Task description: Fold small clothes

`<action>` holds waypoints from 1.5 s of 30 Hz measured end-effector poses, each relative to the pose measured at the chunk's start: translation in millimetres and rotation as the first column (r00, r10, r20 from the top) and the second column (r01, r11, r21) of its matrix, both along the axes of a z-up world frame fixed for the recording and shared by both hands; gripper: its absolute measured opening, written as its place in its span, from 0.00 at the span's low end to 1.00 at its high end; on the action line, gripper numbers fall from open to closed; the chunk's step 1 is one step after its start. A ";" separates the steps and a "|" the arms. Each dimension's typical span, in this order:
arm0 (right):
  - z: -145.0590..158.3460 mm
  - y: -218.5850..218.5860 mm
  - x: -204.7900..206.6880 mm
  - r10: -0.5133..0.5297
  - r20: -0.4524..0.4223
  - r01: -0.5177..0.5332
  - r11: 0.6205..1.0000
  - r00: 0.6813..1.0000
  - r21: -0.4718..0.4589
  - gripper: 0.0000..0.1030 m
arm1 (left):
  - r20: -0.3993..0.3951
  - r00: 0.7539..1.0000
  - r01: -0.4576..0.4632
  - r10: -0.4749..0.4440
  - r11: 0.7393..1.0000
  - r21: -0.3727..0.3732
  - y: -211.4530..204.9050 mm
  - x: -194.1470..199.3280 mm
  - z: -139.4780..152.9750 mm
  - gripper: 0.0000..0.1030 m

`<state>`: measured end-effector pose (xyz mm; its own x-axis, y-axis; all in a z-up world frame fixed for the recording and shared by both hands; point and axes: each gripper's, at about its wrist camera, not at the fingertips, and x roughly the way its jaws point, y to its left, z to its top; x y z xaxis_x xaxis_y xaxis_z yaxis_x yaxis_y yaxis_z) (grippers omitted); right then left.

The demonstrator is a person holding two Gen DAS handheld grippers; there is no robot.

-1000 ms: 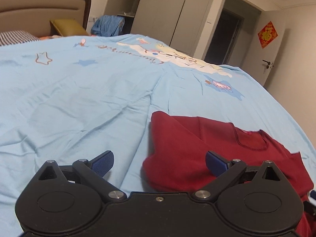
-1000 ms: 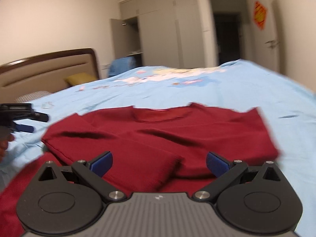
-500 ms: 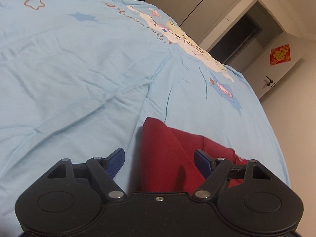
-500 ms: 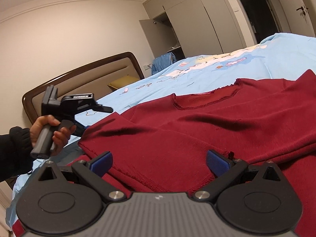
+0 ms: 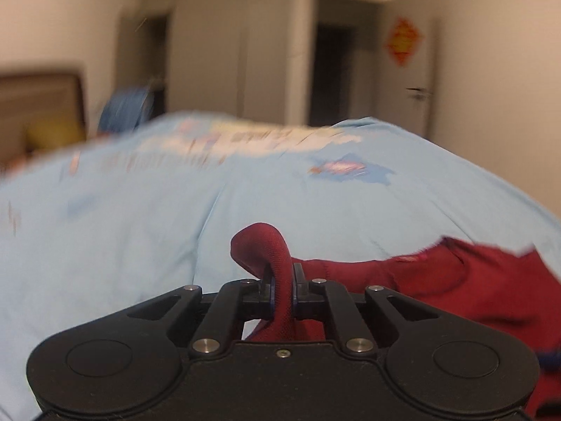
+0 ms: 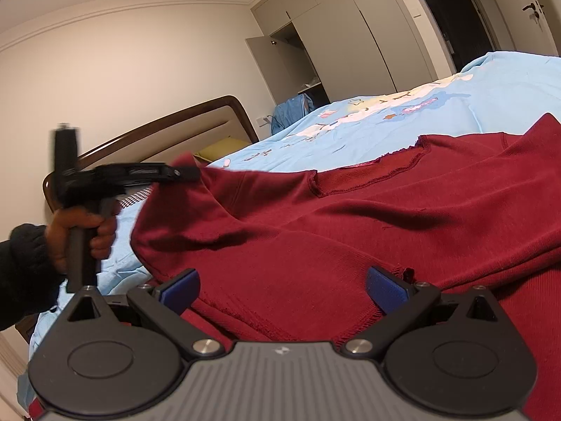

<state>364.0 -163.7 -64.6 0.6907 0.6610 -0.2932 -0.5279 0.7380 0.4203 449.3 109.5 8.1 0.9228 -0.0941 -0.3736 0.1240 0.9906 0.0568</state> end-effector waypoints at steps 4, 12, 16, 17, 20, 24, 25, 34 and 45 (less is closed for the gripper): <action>0.5 1.1 -0.3 -0.001 0.000 0.001 1.000 1.000 -0.002 1.00 | 0.075 0.986 0.120 -0.147 0.951 0.286 -39.5 -31.9 -2.4 0.08; 0.4 1.0 -0.3 -0.001 0.001 0.001 1.000 1.000 -0.002 1.00 | 0.076 0.981 0.142 -0.177 0.930 0.339 -43.3 -43.5 -9.0 0.08; 0.5 0.8 -0.3 -0.001 0.000 0.001 1.000 1.000 -0.002 1.00 | 0.025 0.999 0.043 -0.048 0.980 0.193 -14.6 -23.3 -3.2 0.08; 0.5 0.9 -0.3 -0.001 0.000 0.001 1.000 1.000 -0.002 1.00 | -0.007 1.000 0.020 -0.020 0.990 0.142 -3.4 -15.0 -2.6 0.09; 0.4 1.0 -0.1 -0.001 0.000 0.001 1.000 1.000 -0.003 1.00 | -0.107 0.994 -0.012 0.011 1.000 -0.005 28.4 2.1 -5.1 0.17; 0.4 1.0 -0.4 0.000 0.000 0.000 1.000 1.000 -0.001 1.00 | -0.163 0.987 -0.029 0.001 0.985 -0.169 56.9 0.6 -11.2 0.43; 0.4 1.1 -0.3 0.000 0.000 0.000 1.000 1.000 -0.001 1.00 | -0.168 0.986 -0.030 -0.003 0.981 -0.193 61.3 -2.5 -12.8 0.48; 0.4 1.2 -0.2 -0.001 0.000 0.001 1.000 1.000 -0.002 1.00 | -0.272 0.962 -0.037 -0.039 0.962 -0.269 94.5 -40.6 -37.2 0.67; 0.5 3.0 -0.5 -0.003 0.002 0.003 1.000 1.000 -0.009 1.00 | -0.380 0.925 -0.088 -0.026 0.956 -0.280 86.8 -47.1 -42.8 0.11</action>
<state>363.5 -160.7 -64.1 0.6929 0.6568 -0.2976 -0.5267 0.7429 0.4131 402.2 196.3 -34.7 0.7232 -0.2232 -0.6536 0.0481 0.9603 -0.2746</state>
